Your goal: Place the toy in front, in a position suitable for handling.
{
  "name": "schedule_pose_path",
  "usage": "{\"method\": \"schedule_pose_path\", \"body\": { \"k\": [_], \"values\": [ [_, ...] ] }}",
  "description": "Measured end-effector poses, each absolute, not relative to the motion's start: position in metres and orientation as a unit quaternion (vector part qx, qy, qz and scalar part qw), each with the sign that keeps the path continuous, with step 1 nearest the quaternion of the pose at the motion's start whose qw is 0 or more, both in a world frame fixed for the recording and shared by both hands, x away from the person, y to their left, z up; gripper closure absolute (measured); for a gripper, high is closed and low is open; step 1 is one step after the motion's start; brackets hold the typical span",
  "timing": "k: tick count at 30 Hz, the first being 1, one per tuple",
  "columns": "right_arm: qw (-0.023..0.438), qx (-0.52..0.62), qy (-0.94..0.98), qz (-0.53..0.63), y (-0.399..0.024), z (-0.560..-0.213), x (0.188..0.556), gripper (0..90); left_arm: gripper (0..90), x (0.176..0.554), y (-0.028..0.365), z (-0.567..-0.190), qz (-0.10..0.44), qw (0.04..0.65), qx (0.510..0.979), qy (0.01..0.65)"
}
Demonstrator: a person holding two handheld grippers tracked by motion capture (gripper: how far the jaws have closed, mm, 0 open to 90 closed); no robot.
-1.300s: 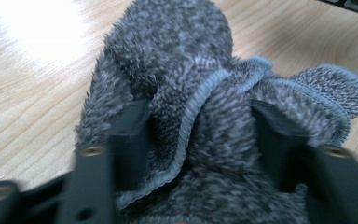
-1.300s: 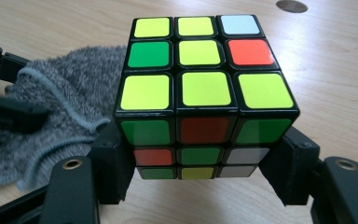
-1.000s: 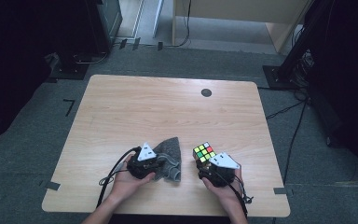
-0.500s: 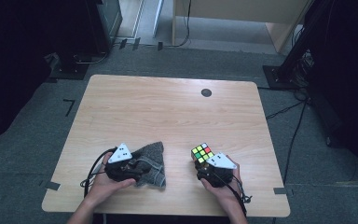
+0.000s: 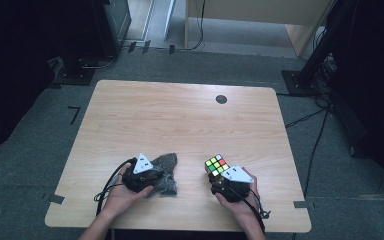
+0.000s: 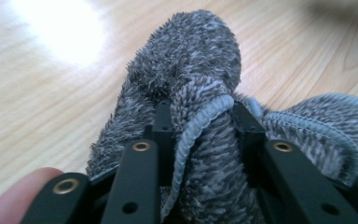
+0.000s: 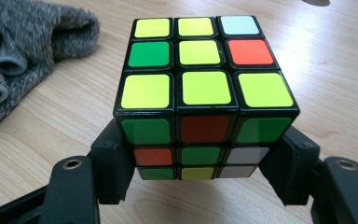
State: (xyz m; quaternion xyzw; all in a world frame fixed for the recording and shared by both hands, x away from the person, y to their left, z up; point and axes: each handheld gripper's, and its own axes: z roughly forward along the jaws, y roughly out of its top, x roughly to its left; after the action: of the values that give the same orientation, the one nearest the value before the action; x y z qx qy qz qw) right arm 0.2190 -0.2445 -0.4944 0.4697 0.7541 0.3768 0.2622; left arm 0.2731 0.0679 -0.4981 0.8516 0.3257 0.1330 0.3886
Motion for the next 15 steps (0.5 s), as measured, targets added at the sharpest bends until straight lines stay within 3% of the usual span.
{"method": "schedule_pose_path", "body": {
  "k": [7, 15],
  "values": [
    [0.26, 0.454, 0.761, 0.382, -0.237, -0.492, 0.218, 34.3, 72.0, 0.275, 0.095, -0.471, 0.121, 0.493, 0.793, 0.337],
    [0.247, 0.405, 0.782, 0.404, -0.221, -0.487, 0.214, 34.3, 72.3, 0.272, 0.105, -0.449, 0.095, 0.573, 0.75, 0.316]
  ]
}}
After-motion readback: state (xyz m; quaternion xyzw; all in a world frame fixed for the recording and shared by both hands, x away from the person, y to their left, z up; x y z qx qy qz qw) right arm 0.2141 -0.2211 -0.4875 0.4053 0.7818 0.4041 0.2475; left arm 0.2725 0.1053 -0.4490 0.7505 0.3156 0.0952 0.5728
